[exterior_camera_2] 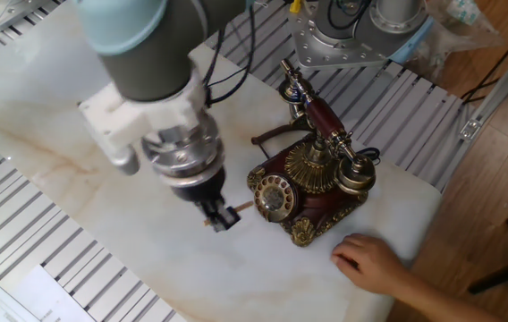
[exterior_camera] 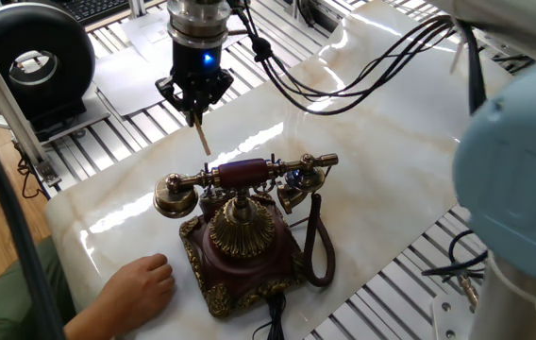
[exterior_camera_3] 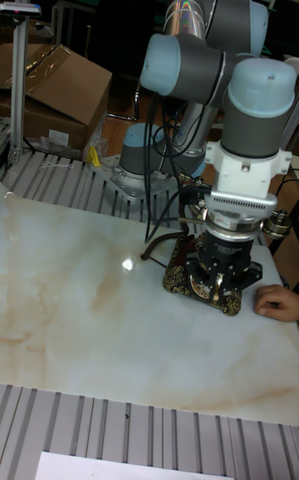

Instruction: Dial a number on an old rotary phone

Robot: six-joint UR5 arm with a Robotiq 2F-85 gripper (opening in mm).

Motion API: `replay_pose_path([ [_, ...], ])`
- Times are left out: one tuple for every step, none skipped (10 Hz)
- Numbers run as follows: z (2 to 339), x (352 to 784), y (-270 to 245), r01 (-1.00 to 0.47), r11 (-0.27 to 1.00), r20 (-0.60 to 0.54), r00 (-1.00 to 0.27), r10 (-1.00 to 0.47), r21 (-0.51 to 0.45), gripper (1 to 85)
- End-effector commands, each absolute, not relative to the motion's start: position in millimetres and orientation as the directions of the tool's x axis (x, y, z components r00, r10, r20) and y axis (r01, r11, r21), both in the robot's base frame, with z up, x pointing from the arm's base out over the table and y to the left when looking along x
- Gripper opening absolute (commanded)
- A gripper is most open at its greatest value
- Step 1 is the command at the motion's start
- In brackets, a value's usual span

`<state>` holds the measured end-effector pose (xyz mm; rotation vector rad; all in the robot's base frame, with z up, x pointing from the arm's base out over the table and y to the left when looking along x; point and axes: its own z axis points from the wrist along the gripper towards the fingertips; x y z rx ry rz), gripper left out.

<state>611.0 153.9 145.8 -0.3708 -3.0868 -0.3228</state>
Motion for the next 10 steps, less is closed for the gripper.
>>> replay_pose_path([
  [159, 591, 164, 0.241, 0.946, 0.033, -0.97, 0.239, 0.217, 1.3],
  [159, 589, 153, 0.223, 0.957, 0.017, -0.975, 0.223, 0.185, 1.3],
  [157, 589, 145, 0.201, 0.968, -0.013, -0.979, 0.206, 0.152, 1.3],
  [155, 593, 137, 0.177, 0.978, -0.046, -0.982, 0.183, 0.11, 1.3],
  [155, 596, 145, 0.181, 0.975, -0.054, -0.98, 0.19, 0.132, 1.3],
  [156, 599, 150, 0.187, 0.97, -0.068, -0.978, 0.199, 0.154, 1.3],
  [157, 604, 154, 0.186, 0.967, -0.085, -0.975, 0.203, 0.173, 1.3],
  [157, 603, 156, 0.183, 0.968, -0.096, -0.975, 0.201, 0.173, 1.3],
  [156, 605, 161, 0.184, 0.967, -0.111, -0.972, 0.205, 0.177, 1.3],
  [153, 603, 166, 0.185, 0.966, -0.116, -0.971, 0.208, 0.18, 1.3],
])
